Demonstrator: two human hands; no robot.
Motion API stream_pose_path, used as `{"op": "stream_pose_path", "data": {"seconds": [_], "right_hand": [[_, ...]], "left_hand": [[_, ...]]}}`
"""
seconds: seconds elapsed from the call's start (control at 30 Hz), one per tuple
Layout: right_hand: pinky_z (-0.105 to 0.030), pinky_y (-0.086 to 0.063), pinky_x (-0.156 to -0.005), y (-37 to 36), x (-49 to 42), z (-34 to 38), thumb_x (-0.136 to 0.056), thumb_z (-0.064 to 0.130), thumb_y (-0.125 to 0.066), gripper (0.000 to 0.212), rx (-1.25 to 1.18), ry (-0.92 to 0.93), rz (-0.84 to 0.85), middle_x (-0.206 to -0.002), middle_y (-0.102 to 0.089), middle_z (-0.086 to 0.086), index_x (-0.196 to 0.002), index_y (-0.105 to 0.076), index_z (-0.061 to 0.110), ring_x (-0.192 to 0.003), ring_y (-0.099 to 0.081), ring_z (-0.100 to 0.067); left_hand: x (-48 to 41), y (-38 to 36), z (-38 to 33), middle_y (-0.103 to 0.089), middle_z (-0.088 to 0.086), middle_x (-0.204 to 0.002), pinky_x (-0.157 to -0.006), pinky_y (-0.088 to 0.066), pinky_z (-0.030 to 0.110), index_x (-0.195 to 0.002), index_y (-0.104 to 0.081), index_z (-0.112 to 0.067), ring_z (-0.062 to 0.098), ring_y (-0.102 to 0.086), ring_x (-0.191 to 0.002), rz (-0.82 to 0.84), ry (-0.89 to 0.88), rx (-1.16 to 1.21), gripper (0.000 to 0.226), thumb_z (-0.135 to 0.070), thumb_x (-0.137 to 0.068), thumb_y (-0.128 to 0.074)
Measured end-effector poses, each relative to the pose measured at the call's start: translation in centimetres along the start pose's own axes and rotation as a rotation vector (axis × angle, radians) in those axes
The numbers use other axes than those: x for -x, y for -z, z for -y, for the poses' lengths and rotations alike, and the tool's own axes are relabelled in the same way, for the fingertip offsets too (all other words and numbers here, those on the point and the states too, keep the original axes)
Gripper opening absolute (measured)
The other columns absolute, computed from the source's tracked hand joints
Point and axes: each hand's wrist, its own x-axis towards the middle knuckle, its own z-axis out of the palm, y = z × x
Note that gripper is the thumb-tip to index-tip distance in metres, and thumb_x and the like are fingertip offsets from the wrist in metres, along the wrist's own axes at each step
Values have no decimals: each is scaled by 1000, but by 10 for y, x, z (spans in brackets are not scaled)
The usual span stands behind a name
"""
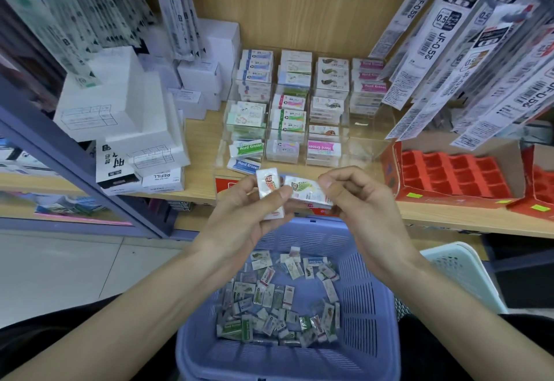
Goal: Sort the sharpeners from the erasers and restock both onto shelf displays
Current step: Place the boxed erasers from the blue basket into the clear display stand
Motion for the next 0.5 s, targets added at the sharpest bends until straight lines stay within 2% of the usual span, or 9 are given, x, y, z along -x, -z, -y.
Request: {"op": "stream_pose_path", "data": {"seconds": [0.1, 0.23, 0.33, 0.5], "right_hand": [[-27, -44, -69, -2, 0, 1, -77, 39, -56, 27, -30, -3, 39, -75, -63, 0, -82, -69, 16, -71, -53, -15], [-27, -37, -65, 3, -4, 7, -91, 51, -37, 49, -205, 8, 56, -71, -63, -4, -93, -62, 9, -63, -43, -13], [-22, -34, -57, 7, -4, 11, -92, 45, -32, 46, -315, 75, 145, -65, -55, -4, -97, -59, 9, -57, -35, -12], [-20, -34, -56, 5, 0, 13, -90, 38, -36, 41, -338, 190, 227, -58, -49, -3, -94, -58, 4, -56, -39, -12]], "left_hand": [[-3, 3, -1, -72, 7, -88, -68, -57, 22, -104, -60, -3, 13, -70, -76, -88, -17, 61, 37, -13, -69, -66], [-5, 11, -2, -71, 6, -88, -66, -56, 21, -106, -59, -3, 14, -71, -76, -177, -44, 100, 34, -11, -74, -65], [-9, 16, -3, -68, 4, -81, -64, -56, 20, -104, -59, -4, 13, -70, -72, -233, -47, 103, 23, -5, -82, -62], [-11, 18, 1, -67, 7, -88, -65, -57, 20, -102, -59, -5, 11, -70, -71, -269, -45, -4, 18, -4, -85, -62]]}}
